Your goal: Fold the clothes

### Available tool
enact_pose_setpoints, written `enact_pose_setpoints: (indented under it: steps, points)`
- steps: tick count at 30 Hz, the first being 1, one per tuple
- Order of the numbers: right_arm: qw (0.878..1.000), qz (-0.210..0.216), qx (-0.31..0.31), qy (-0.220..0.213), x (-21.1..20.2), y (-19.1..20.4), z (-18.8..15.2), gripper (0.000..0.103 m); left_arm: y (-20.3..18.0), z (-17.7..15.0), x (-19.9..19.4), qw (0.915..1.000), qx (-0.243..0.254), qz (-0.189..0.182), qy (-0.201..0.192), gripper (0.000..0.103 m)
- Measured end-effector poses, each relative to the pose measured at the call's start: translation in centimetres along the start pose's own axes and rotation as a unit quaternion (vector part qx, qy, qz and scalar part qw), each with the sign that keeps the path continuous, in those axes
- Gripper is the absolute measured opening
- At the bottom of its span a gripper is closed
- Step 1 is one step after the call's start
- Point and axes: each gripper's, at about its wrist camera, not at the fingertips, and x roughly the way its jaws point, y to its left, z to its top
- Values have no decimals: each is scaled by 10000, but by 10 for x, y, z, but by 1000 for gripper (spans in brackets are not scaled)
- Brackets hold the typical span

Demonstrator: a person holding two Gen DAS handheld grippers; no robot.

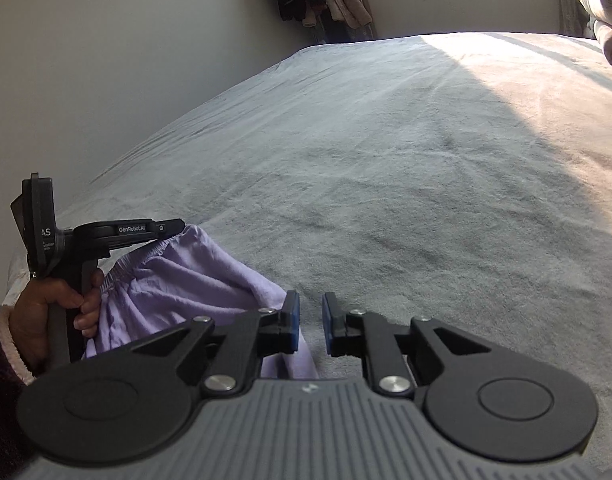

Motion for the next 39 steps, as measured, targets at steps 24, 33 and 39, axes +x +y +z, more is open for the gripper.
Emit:
enact_pose_setpoints:
  steps: [24, 33, 39]
  points:
    - [9982, -163, -491, -291, 24, 31, -13, 36, 9, 3, 0, 9994, -244, -226, 58, 0]
    - [9959, -255, -841, -214, 27, 39, -16, 39, 10, 5, 1, 9992, -271, -266, 79, 0]
    - [9993, 225, -251, -176, 22, 25, -12, 37, 14, 5, 3, 9987, -370, -335, 102, 0]
